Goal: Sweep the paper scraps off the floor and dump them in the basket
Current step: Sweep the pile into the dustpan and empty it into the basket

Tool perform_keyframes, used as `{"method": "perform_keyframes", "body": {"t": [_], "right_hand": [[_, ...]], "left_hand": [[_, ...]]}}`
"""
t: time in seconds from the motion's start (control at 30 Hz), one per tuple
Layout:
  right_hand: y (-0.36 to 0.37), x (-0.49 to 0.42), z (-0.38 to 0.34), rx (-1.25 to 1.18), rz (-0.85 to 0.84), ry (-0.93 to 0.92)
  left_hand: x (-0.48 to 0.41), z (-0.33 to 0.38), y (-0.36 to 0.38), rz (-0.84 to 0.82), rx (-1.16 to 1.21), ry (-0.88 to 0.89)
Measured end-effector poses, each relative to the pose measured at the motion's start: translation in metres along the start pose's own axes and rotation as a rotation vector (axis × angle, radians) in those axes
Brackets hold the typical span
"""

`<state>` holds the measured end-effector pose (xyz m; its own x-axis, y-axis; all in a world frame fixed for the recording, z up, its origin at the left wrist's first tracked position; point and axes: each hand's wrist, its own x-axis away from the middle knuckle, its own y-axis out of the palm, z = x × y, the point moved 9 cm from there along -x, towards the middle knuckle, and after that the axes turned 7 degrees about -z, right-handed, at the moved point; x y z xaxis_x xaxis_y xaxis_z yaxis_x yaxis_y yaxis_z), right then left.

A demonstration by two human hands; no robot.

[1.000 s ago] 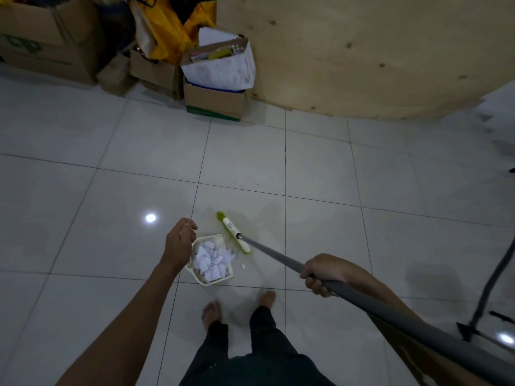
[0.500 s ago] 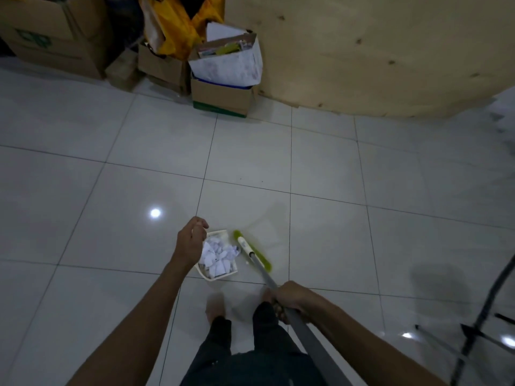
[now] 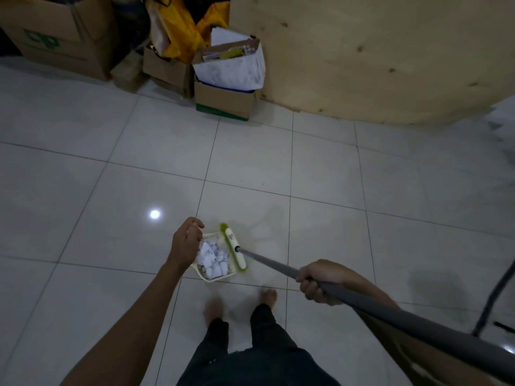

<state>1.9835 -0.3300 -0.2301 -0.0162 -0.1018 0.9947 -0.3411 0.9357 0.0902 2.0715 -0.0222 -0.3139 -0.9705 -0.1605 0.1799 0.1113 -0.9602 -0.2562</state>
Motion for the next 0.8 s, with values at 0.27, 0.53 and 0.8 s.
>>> {"method": "perform_keyframes", "body": {"t": [0.27, 0.53, 0.8], "right_hand": [[-0.026, 0.031, -0.011, 0.068, 0.05, -0.034], [-0.01, 0.023, -0.044, 0.192, 0.056, -0.113], [0.035, -0.02, -0.088, 0.46, 0.097, -0.141]], "left_hand": [[0.008, -0.022, -0.043, 0.237, 0.098, -0.192], [0.04, -0.044, -0.092, 0.461, 0.16, -0.319], [0.062, -0.052, -0.125, 0.576, 0.149, -0.33]]}}
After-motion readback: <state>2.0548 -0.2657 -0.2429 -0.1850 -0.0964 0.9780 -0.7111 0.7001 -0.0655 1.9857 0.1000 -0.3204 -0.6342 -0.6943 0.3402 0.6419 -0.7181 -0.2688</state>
